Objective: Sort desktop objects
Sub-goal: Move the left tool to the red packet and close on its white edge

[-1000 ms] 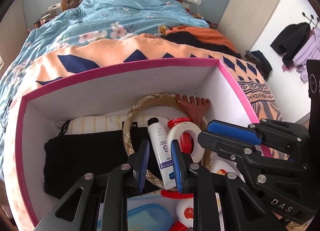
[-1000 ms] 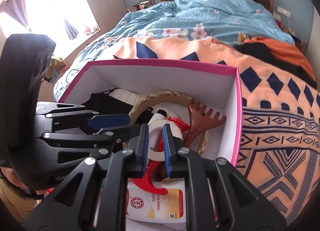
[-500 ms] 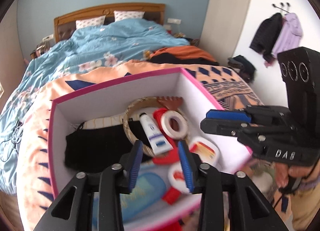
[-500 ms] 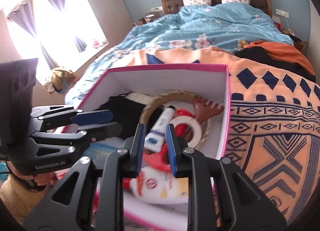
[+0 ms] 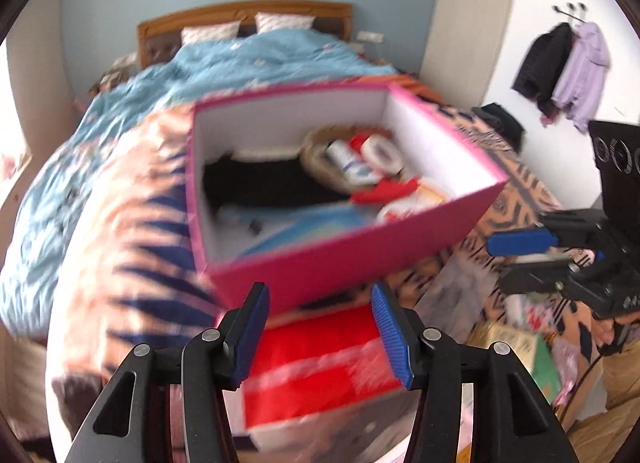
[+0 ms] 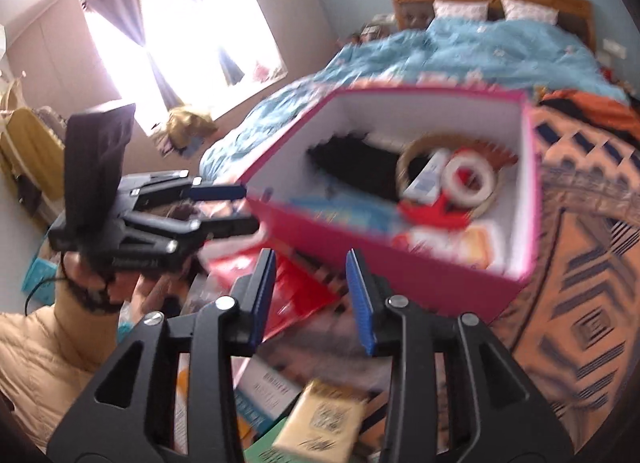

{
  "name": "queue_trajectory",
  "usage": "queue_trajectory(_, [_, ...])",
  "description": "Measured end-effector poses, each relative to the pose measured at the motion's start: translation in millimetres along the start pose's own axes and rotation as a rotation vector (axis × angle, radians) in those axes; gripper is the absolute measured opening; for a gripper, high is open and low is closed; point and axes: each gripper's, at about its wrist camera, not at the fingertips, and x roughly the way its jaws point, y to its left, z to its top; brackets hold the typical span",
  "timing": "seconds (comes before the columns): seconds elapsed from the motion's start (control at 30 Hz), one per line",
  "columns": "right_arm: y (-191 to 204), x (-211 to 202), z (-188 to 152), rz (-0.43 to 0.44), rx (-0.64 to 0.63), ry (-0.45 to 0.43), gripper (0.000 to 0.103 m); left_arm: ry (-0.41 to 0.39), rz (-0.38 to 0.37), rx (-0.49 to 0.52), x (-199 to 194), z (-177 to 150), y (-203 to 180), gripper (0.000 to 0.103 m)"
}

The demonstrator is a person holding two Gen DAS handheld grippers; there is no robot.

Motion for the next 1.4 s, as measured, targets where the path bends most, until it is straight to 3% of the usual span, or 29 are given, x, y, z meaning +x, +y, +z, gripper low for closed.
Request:
queue_trajectory(0.2, [2.1,44.0,-20.3,0.039,0.065,0.116,0.04,0.092,0.016,-0.079,19.1,-30.7,29.2,0.054])
queue_trajectory(0.3, [-0.7,64.4,-27.1,0.039,0.113,0.174,0.048,0.104,-0.001,-0.104,23.6,-39.1,37.6,0.054])
queue_trajectory(0.4, [-1.5,79.2,-32.5,0.035,0.148,0.207,0.048,0.111,-0.017,-0.114,26.7,-44.1,40.8,0.054])
queue_trajectory(0.9, [-7.1,105.1,-23.8,0.031,0.288,0.182,0.061,0.113,-0.09,-0.113,35.8,-48.5,44.2,0.055])
queue_trajectory(1.1, [-7.2,123.9,-20.7,0.001,0.302,0.201,0.062,0.113,-0.105,-0.103,37.1,-50.7,43.2,0.055])
queue_trajectory(1.23, [-5.0,121.8,-22.2,-0.006,0.271,0.177,0.049,0.114,-0.103,-0.089,34.2,-49.9,44.3,0.055])
queue_trajectory(1.27, [-6.3,119.8,-22.3,-0.013,0.266,0.167,0.041,0.108,-0.094,-0.084,32.1,-48.9,45.8,0.055])
queue_trajectory(1.4, [-6.6,112.7,-24.6,-0.015,0.23,0.137,0.035,0.085,-0.052,-0.104,23.7,-41.7,60.0,0.056])
